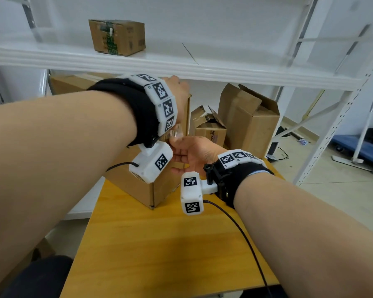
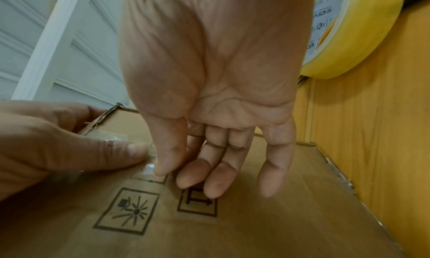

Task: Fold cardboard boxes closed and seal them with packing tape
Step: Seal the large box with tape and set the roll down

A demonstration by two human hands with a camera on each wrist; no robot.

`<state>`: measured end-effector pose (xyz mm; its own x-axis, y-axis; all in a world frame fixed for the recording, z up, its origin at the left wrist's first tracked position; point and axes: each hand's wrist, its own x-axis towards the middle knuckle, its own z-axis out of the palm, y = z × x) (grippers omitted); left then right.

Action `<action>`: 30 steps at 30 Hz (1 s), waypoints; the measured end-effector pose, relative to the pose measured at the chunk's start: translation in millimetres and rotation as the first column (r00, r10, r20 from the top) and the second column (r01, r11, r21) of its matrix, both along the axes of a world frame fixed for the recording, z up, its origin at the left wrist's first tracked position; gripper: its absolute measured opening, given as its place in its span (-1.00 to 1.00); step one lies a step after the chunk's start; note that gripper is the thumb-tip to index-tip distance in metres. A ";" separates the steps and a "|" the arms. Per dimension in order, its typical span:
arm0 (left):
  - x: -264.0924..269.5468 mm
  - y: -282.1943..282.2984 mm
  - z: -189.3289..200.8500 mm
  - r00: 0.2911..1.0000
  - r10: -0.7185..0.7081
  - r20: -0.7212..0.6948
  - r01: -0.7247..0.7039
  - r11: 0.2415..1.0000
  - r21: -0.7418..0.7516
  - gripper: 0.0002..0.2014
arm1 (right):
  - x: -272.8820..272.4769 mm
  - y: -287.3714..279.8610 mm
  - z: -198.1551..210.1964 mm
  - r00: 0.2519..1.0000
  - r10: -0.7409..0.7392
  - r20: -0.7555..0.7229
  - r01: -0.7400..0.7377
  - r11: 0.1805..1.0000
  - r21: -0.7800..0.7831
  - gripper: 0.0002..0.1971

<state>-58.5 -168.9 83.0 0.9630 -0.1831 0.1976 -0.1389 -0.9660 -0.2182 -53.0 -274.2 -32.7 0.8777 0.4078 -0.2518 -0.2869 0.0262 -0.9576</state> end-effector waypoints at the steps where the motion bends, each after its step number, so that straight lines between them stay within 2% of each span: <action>1: 1.2 -1.1 -0.6 1.000 0.010 0.009 -0.010 0.999 0.031 -0.43 | 0.0 -0.9 0.7 1.000 0.000 0.000 0.000 1.000 0.004 -0.92; 5: 4.9 0.9 -1.2 0.999 0.044 -0.002 -0.043 0.995 0.091 -0.23 | -0.5 -6.9 4.3 0.996 0.084 -0.044 -0.083 0.996 0.029 -0.91; 8: 5.6 1.4 -1.8 0.999 0.047 -0.011 -0.046 0.995 0.089 -0.20 | 0.0 -7.9 6.6 0.991 0.114 -0.071 -0.111 0.993 0.042 -0.91; 12: 6.4 2.6 -1.6 0.998 0.051 -0.024 -0.049 0.995 0.086 -0.11 | -2.3 -11.3 13.7 0.983 0.158 -0.091 -0.167 0.981 -0.101 -0.95; 14: 7.2 3.0 -2.5 0.999 0.052 -0.015 -0.050 0.995 0.090 -0.09 | -0.8 -15.1 13.8 0.991 0.118 -0.056 -0.124 0.985 -0.119 -0.91; 16: 7.6 2.3 -3.0 0.998 0.064 -0.011 -0.063 0.994 0.092 -0.08 | 5.3 -18.7 10.8 0.998 0.054 0.016 -0.052 0.993 -0.108 -0.75; 18: 6.6 1.6 -2.5 0.998 0.067 -0.015 -0.065 0.994 0.092 -0.10 | 11.0 -19.3 7.2 0.997 0.010 0.074 -0.002 0.995 -0.103 -0.67; 23: 4.8 1.5 -2.7 0.997 0.079 -0.018 -0.076 0.991 0.114 -0.08 | 17.0 -13.0 -2.0 0.990 -0.066 0.123 0.070 0.997 -0.024 -0.87; 30: 3.2 -0.7 -1.6 0.996 0.090 -0.027 -0.082 0.972 0.221 -0.07 | 23.4 -8.6 -3.8 0.967 -0.050 0.249 0.076 0.993 -0.095 -0.90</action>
